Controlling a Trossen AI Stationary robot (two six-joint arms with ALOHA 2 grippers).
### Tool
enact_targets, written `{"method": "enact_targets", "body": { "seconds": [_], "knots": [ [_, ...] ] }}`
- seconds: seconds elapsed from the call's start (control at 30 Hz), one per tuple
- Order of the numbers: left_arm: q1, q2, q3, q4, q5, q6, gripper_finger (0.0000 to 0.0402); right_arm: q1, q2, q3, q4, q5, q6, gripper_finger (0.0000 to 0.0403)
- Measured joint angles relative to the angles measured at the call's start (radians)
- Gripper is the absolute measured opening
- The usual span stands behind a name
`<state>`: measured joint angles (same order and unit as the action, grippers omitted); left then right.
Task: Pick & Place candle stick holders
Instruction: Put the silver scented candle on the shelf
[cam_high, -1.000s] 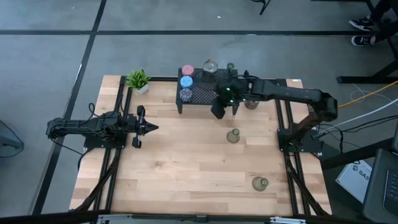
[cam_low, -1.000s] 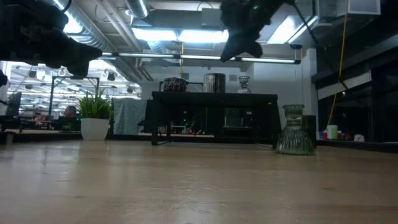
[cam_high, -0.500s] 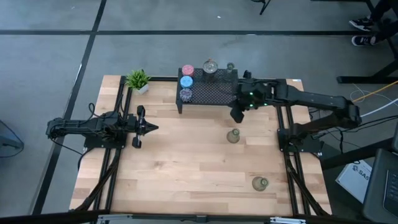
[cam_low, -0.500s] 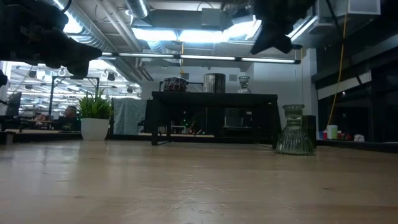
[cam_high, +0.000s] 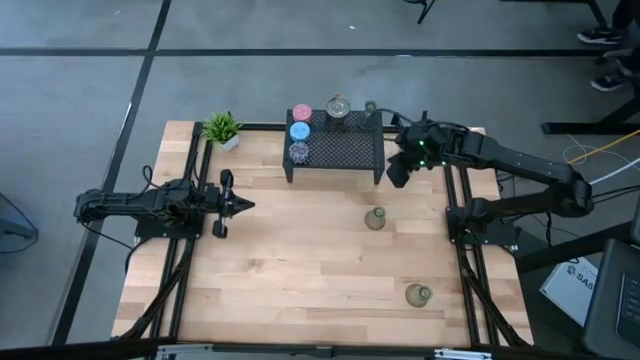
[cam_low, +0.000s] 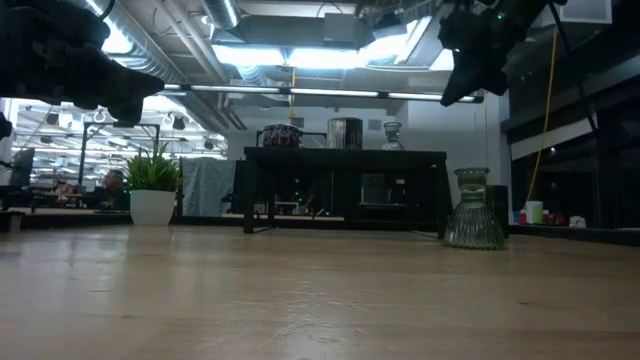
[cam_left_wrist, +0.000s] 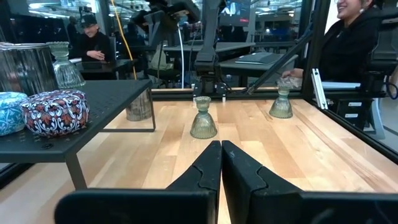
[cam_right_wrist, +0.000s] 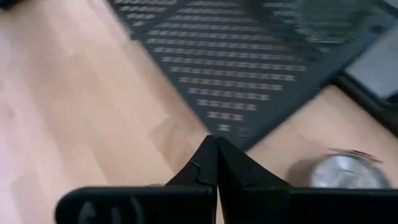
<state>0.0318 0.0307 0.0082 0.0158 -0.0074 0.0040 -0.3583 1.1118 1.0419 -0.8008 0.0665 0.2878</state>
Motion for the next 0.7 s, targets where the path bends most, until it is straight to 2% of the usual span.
{"method": "enact_targets", "body": {
  "seconds": [0.2,0.33,0.5,0.7],
  "knots": [
    [0.000,0.000,0.000,0.000,0.000,0.000,0.0006,-0.110,-0.010,0.000,-0.043,0.019,0.000,0.0002],
    [0.000,0.000,0.000,0.000,0.000,0.000,0.0008,-0.171,0.005,0.000,-0.071,0.019,0.000,0.0017],
    [0.000,0.000,0.000,0.001,0.000,0.000,0.0006,-0.207,0.027,0.000,-0.074,0.038,-0.007,0.0060],
    [0.000,0.000,0.000,0.001,0.000,0.000,0.0008,-0.223,0.032,0.001,-0.111,0.038,-0.036,0.0133]
  ]
}}
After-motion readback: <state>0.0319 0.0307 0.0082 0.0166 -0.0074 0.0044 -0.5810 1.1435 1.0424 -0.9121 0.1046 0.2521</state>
